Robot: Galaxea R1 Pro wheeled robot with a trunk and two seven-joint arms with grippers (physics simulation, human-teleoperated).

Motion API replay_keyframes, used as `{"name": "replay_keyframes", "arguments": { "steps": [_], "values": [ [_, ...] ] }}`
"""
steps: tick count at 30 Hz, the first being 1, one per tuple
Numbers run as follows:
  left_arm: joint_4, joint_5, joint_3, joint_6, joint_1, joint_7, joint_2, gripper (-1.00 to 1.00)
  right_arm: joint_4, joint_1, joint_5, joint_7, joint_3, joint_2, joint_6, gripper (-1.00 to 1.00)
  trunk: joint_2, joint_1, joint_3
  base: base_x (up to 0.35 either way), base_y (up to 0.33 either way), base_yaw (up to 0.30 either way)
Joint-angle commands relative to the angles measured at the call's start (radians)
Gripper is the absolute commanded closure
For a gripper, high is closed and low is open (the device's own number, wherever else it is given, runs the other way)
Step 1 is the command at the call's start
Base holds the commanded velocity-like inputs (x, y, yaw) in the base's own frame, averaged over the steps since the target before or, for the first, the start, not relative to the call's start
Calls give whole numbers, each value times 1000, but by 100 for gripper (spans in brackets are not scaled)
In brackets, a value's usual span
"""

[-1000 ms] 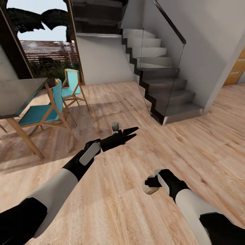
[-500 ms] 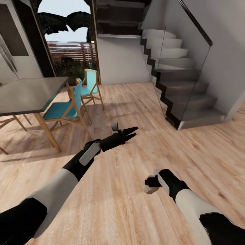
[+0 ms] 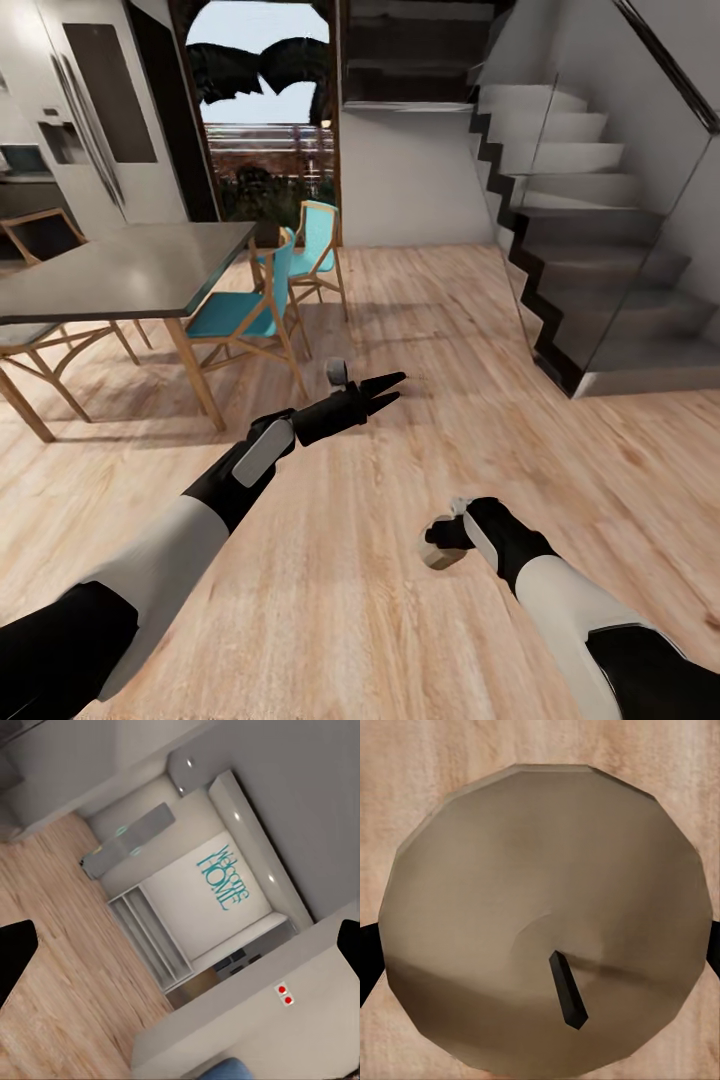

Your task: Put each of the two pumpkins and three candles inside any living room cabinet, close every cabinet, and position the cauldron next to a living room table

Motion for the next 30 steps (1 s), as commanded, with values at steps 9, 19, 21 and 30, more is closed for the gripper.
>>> {"name": "replay_keyframes", "arguments": {
  "steps": [9,19,21,30],
  "values": [
    [1,0,0,0,0,0,0,-100,0,0,-4,-1,0,0,0,100,0,0,0,0,0,287],
    [1,0,0,-1,0,0,-1,-100,13,0,0,-1,0,0,0,100,0,0,0,0,0,287],
    [1,0,0,0,0,0,0,-100,16,0,1,-1,0,0,0,100,0,0,0,0,0,287],
    [1,0,0,-2,0,0,-2,-100,19,0,1,-1,0,0,0,100,0,0,0,0,0,287]
  ]
}}
